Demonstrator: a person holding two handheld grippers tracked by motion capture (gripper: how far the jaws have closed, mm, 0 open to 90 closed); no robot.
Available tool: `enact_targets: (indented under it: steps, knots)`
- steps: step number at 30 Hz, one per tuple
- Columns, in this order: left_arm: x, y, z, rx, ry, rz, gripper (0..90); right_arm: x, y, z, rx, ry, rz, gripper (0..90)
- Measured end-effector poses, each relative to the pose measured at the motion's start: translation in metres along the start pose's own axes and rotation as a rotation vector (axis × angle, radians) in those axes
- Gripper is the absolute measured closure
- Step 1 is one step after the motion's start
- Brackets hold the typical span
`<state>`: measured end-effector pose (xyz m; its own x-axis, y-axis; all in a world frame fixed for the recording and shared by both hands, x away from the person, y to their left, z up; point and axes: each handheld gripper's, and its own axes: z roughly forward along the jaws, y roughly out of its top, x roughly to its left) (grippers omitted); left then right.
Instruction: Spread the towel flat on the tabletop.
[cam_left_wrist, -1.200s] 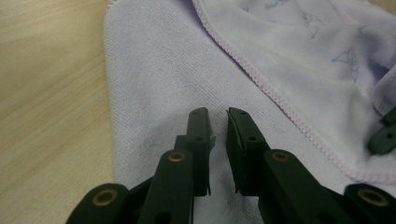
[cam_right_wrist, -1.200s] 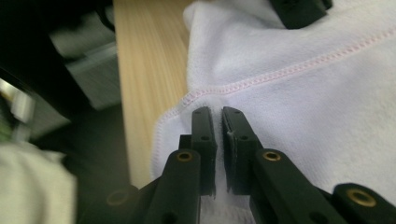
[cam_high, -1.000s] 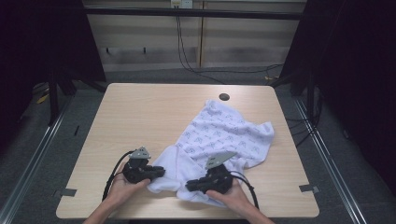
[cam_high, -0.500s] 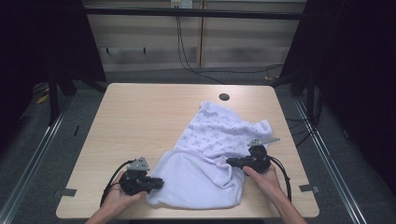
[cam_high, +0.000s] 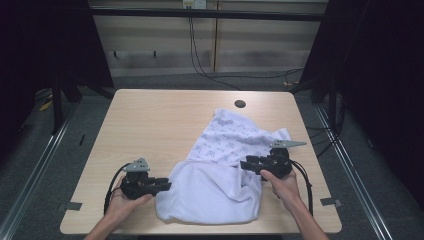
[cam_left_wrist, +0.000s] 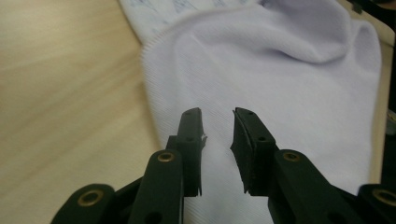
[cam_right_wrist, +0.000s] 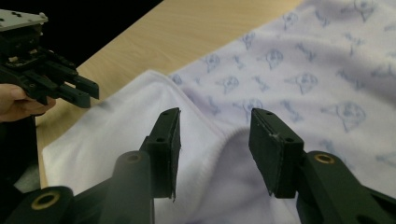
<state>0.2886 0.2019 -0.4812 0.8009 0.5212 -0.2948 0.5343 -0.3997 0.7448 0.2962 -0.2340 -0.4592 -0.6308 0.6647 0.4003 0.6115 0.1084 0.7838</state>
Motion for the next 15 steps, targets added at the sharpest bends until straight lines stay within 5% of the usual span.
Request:
enact_targets:
  steps: [3, 8, 9, 11, 15]
  knots:
    - [0.011, 0.006, 0.000, -0.025, 0.032, -0.013, 72.2, 0.006, 0.006, 0.006, 0.008, -0.019, -0.024, 51.6]
    - [0.032, 0.012, 0.005, -0.044, 0.070, -0.054, 71.4, 0.006, -0.004, 0.033, 0.147, -0.143, -0.051, 52.1]
    - [0.035, 0.013, 0.006, -0.056, 0.064, -0.068, 71.1, 0.005, -0.006, 0.034, 0.161, -0.148, -0.045, 55.6]
    - [0.038, 0.012, 0.009, -0.046, 0.045, -0.091, 66.7, 0.003, -0.009, 0.030, 0.159, -0.143, -0.048, 84.4]
    - [0.033, 0.011, 0.014, -0.032, 0.042, -0.073, 63.1, 0.002, -0.009, 0.013, 0.109, -0.123, -0.029, 86.4]
